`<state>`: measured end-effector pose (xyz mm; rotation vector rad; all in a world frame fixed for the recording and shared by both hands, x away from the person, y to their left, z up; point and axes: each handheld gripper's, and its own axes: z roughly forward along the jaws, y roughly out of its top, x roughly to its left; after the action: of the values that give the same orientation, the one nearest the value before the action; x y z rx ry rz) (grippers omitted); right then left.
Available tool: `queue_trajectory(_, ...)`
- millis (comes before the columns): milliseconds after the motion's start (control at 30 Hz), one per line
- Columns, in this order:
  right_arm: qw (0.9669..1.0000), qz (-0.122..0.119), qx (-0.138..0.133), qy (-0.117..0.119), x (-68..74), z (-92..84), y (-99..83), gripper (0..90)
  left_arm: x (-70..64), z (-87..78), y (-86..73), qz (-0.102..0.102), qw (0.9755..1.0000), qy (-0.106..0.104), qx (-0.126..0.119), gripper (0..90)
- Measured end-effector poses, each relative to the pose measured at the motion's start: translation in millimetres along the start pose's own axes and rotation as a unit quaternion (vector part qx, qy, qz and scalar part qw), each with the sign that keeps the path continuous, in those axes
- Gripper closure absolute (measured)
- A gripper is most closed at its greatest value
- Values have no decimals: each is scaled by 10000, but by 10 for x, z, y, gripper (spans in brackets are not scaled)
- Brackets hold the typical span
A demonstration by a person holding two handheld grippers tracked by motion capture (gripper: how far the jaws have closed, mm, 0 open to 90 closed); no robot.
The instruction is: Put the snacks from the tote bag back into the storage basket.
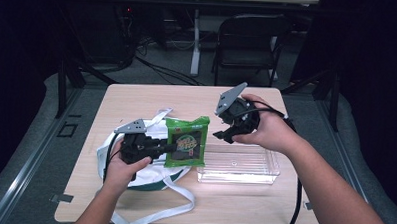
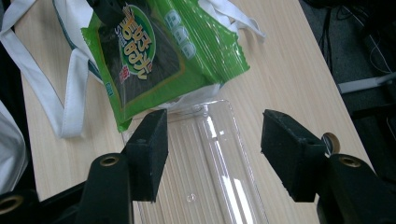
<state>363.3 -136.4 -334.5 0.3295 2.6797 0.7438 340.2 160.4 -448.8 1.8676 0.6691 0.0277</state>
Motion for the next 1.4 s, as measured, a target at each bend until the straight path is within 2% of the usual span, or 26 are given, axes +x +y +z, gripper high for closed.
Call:
queue_trajectory(400,9996,-269,-38,114,36,-6,196,407,-60,64,8,56,9999,-100,37,729)
queue_trajectory(500,9989,-411,5,208,59,25,294,408,-78,86,5,78,9999,-119,41,729)
queue_trajectory(733,9971,-612,152,422,116,112,391,434,-118,113,10,138,9997,-172,69,730)
queue_trajectory(967,9951,-704,267,637,167,201,449,456,-157,147,10,200,9996,-211,66,730)
queue_trajectory(1400,9925,-762,505,811,186,292,484,503,-207,177,15,321,9990,-293,133,730)
